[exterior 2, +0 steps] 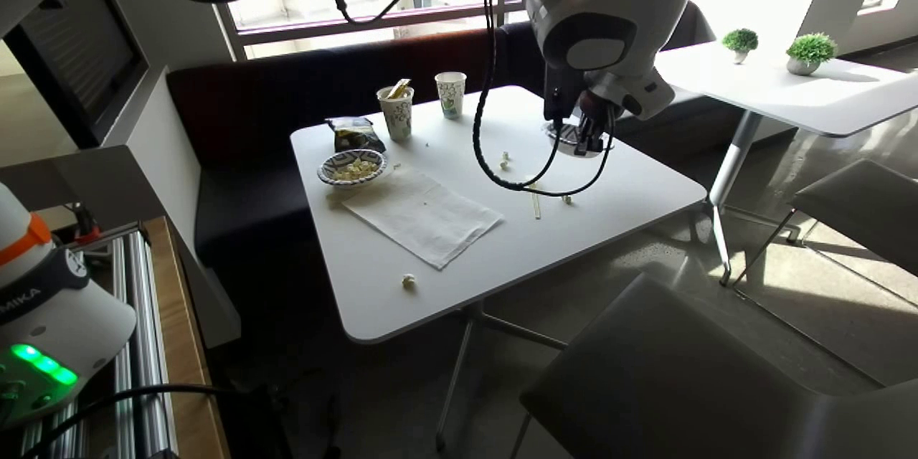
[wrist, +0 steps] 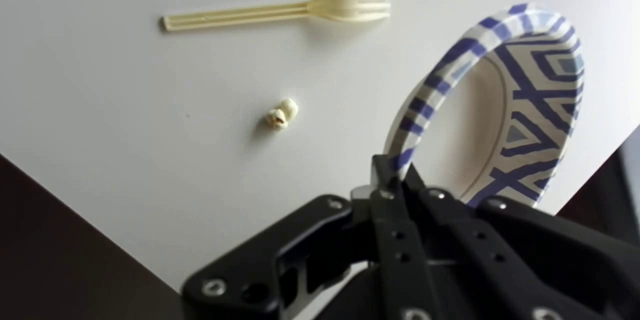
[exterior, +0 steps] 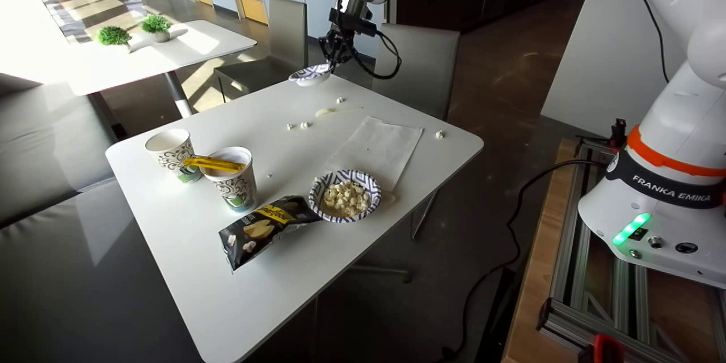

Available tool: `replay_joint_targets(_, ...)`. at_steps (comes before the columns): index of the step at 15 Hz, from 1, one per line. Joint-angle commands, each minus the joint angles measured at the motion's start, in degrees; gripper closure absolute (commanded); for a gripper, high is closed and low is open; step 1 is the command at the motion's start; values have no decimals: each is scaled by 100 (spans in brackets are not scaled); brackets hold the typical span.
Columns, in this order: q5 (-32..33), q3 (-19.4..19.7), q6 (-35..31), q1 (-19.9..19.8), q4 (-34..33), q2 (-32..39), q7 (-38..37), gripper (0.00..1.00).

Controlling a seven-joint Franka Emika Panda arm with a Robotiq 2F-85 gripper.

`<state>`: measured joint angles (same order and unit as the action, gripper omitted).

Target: Move the empty white plate to the bottom right of the table

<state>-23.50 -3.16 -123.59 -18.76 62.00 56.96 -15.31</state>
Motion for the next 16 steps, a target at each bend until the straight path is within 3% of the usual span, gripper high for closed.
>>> replay_joint_targets(1,-295,-386,492,-553,1373,-967,1263,96)
replay_joint_targets(6,-417,-155,1605,-912,2631,-1759,2948,94)
replay_joint_targets(7,-381,16,1460,-656,1786,-1237,2452,93)
replay_joint_targets(10,-415,69,1641,-751,2293,-1539,2887,94)
replay_joint_targets(13,-417,70,1648,-722,2378,-1614,2899,94)
replay_joint_targets(16,-399,-82,1746,-694,2698,-1681,3582,100)
